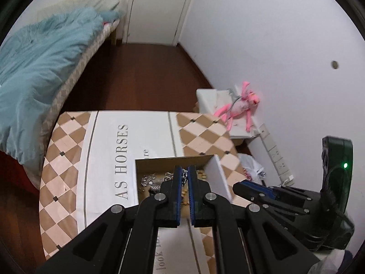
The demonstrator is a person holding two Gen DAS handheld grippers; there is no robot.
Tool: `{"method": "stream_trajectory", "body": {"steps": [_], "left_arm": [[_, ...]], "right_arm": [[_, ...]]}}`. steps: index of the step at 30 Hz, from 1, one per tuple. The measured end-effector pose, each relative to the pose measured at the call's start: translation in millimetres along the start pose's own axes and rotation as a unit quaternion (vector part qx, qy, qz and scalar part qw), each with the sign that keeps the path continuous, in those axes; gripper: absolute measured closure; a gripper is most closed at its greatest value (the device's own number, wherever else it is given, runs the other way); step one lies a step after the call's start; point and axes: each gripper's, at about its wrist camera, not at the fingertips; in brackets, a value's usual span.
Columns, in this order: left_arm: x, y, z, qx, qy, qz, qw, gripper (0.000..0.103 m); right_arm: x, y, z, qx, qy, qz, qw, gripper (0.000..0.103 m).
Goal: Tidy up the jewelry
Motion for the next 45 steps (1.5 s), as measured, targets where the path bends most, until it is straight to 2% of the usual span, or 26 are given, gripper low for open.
{"method": "stream_trajectory", "body": {"steps": [5,8,14,15,16,18,19,20,24,25,26,27,28,30,32,36,45], "left_arm": [[-14,35,19,-0.039,-0.003,0.024,0.9989,0.100],[-20,55,29,-0.072,-0.006,0.025,0.9970,0.100],[-32,76,38,-0.104,-0.031,0.055,0.9925,0.094],[-34,77,38,-0.108,-0.033,0.068,0.9913,0.092],[-36,78,39,-0.107,-0.034,0.076,0.9907,0.089],[-38,75,40,-0.102,-0.038,0.085,0.9905,0.065],[-40,73,40,-0.098,-0.042,0.085,0.9907,0.041],[-42,71,41,-0.094,-0.045,0.086,0.9908,0.022],[-45,63,40,-0.084,-0.047,0.107,0.9896,0.019],[-46,63,40,-0.083,-0.046,0.114,0.9890,0.013],[-46,62,38,-0.080,-0.046,0.126,0.9877,0.005],[-46,61,35,-0.078,-0.045,0.136,0.9867,0.002],[-46,61,33,-0.076,-0.044,0.141,0.9862,0.001],[-46,59,24,-0.068,-0.043,0.156,0.9845,0.001],[-45,58,15,-0.060,-0.040,0.169,0.9830,0.000],[-42,60,-4,-0.061,-0.043,0.179,0.9810,0.000],[-24,45,-30,-0.048,-0.051,0.171,0.9828,0.000]], "right_arm": [[-1,42,40,-0.062,0.001,-0.002,0.998,0.090],[-4,65,56,-0.095,-0.010,-0.015,0.995,0.090],[-3,94,77,-0.137,-0.008,-0.028,0.990,0.089],[-3,95,78,-0.139,-0.008,-0.031,0.990,0.083],[-2,94,79,-0.138,-0.007,-0.035,0.990,0.080],[1,92,79,-0.137,-0.005,-0.036,0.990,0.072],[2,91,78,-0.138,-0.003,-0.031,0.990,0.070],[3,89,78,-0.138,-0.001,-0.032,0.990,0.066],[5,75,76,-0.121,0.002,-0.049,0.991,0.062],[5,72,75,-0.117,0.002,-0.057,0.991,0.059],[6,68,73,-0.112,0.002,-0.065,0.992,0.050],[6,66,70,-0.109,0.000,-0.077,0.991,0.040],[4,62,66,-0.103,-0.003,-0.097,0.990,0.036],[4,58,60,-0.095,-0.007,-0.125,0.988,0.014],[5,56,51,-0.093,-0.005,-0.141,0.986,0.007],[6,54,31,-0.090,-0.005,-0.169,0.981,0.003],[7,34,-6,-0.066,0.016,-0.173,0.983,0.002]]}}
Point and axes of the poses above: each gripper's, at about its wrist camera, not at the fingertips, and y roughly the way its jaws point, x to its right, z to its top, and after that the axes turned 12 degrees about -x, right-handed
